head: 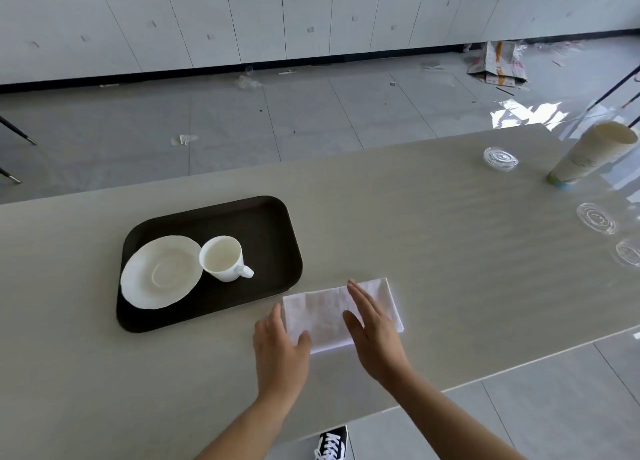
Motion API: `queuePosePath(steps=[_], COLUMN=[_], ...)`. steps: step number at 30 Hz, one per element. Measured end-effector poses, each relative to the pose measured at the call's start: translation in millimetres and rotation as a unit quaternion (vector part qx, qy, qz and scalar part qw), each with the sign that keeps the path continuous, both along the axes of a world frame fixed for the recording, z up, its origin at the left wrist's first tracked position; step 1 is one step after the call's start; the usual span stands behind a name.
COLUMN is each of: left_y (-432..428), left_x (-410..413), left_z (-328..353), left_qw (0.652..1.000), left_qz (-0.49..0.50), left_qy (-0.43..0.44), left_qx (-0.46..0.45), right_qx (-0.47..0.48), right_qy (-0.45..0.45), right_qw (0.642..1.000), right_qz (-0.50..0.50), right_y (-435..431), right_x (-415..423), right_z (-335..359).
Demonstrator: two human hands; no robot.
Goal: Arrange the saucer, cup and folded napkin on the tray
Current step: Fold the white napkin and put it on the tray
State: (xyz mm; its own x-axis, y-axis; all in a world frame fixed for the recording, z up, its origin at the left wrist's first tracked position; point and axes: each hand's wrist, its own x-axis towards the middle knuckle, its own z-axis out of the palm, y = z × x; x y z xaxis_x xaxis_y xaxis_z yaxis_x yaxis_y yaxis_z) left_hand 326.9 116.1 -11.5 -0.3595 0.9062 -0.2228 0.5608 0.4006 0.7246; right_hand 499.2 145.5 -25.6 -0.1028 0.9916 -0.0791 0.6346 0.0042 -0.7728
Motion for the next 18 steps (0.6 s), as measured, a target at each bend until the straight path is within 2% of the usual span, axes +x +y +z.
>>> queuePosePath(steps=[3,5,14,18], left_y=[13,20,26,25], left_x=[1,2,4,2], left_z=[8,13,17,16], left_qw=[0.99,0.981,0.947,0.954], left_qz=[0.087,0.119,0.197,0.187], left_qy=[-0.058,-0.092,-0.218,-0.19], left_qx=[-0.095,-0.121,-0.133,-0.135], right_qx=[-0.134,-0.179,-0.21,-0.198], right_qy=[0.201,0.252,0.284,0.297], right_qw=[0.969,0.948,0.932,0.929], right_qz=[-0.05,-0.071,-0.086,-0.093], right_y=[-1,0,-1,1], right_x=[-22,-29,-27,-27], right_z=[5,3,-2,4])
